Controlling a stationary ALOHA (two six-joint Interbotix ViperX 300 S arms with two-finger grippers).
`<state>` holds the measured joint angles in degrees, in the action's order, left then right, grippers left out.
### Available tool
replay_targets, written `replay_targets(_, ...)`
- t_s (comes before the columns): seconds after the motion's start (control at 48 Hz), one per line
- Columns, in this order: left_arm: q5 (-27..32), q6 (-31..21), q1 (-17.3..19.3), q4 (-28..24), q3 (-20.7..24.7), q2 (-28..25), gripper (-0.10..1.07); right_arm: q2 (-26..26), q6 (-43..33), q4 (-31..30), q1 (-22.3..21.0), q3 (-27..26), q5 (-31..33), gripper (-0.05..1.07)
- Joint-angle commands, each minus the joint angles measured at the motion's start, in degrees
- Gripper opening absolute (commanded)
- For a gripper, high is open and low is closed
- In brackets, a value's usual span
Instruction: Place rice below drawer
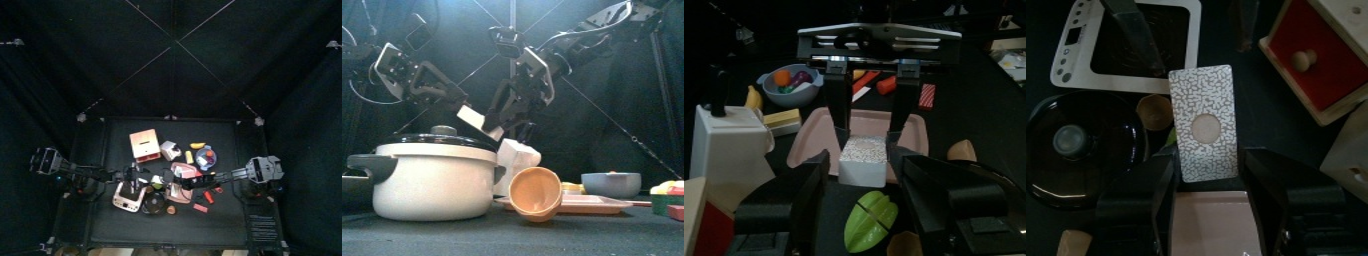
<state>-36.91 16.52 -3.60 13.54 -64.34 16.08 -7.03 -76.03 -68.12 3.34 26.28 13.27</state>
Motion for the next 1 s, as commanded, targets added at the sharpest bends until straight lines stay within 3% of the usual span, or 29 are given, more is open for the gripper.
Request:
replay_targets(0.0,-0.6,0.1,0.2,0.1,0.3,0.5,0.86,1.9,-0.1,1.7,-1.0,-1.1,1.4,0.61)
replay_targets(0.646,-0.6,0.0,0.4,3.3,-5.1,8.2,0.86,-5.0,-0.1,10.5,-5.0,-6.1,4.9,0.61)
replay_targets(0.979,-0.5,0.0,0.4,3.4,-5.8,8.6,0.86,-7.8,0.0,21.5,-5.5,-9.7,12.6,0.60)
